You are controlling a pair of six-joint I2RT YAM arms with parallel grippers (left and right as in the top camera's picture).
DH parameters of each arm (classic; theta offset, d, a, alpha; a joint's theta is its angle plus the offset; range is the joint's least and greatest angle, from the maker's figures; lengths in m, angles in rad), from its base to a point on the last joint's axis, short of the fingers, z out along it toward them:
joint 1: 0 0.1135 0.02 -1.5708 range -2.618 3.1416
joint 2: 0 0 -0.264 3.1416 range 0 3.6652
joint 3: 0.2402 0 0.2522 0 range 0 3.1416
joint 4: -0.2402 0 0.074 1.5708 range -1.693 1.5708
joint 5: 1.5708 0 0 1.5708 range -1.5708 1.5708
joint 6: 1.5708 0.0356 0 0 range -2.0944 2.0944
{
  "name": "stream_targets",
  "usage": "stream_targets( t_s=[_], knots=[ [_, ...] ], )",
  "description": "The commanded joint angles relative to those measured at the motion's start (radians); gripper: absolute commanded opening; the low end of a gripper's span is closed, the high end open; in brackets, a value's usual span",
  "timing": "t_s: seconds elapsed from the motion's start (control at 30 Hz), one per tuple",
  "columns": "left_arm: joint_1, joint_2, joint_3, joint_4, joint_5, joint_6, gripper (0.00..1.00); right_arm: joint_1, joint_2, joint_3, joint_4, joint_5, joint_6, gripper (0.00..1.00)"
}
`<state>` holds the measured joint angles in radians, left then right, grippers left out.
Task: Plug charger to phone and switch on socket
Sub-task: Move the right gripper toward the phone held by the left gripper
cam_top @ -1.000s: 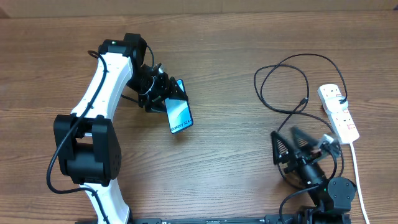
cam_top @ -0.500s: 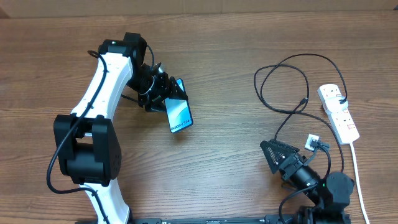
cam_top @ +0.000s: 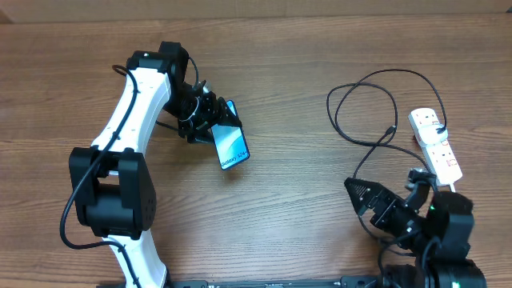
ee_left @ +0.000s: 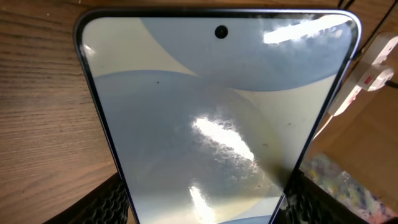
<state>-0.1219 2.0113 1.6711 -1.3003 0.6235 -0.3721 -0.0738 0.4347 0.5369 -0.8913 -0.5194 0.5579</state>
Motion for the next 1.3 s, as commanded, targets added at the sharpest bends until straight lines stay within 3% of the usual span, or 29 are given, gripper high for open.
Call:
stream_targets(
  t_s=[0.0,0.17,0.33,0.57,0.67,0.9,1.27],
  knots=[
    [0.003,0.005,0.028,0.012,0.035,-0.045,0.43,0.045,0.043,0.017,-0.035,0.054,0.026,0.99],
    [0.003,0.005,0.028,0.027,0.052,-0.065,0.43,0.157,0.107,0.016,0.036,0.098,0.074,0.99],
    [0.004,0.005,0.028,0.037,0.063,-0.102,0.43,0.365,0.230,0.013,0.235,0.227,0.141,0.99],
    [0.004,0.005,0.028,0.061,0.091,-0.138,0.43,0.650,0.493,0.013,0.618,0.470,0.150,1.00],
    [0.004,0.005,0.028,0.080,0.107,-0.165,0.43,0.753,0.669,0.013,0.858,0.554,0.190,1.00],
    [0.004,0.005,0.028,0.121,0.111,-0.262,0.43,0.819,0.919,0.013,1.248,0.609,0.290,1.00],
    [0.003,0.005,0.028,0.180,0.157,-0.325,0.43,0.820,1.093,0.013,1.580,0.616,0.359,1.00]
  ],
)
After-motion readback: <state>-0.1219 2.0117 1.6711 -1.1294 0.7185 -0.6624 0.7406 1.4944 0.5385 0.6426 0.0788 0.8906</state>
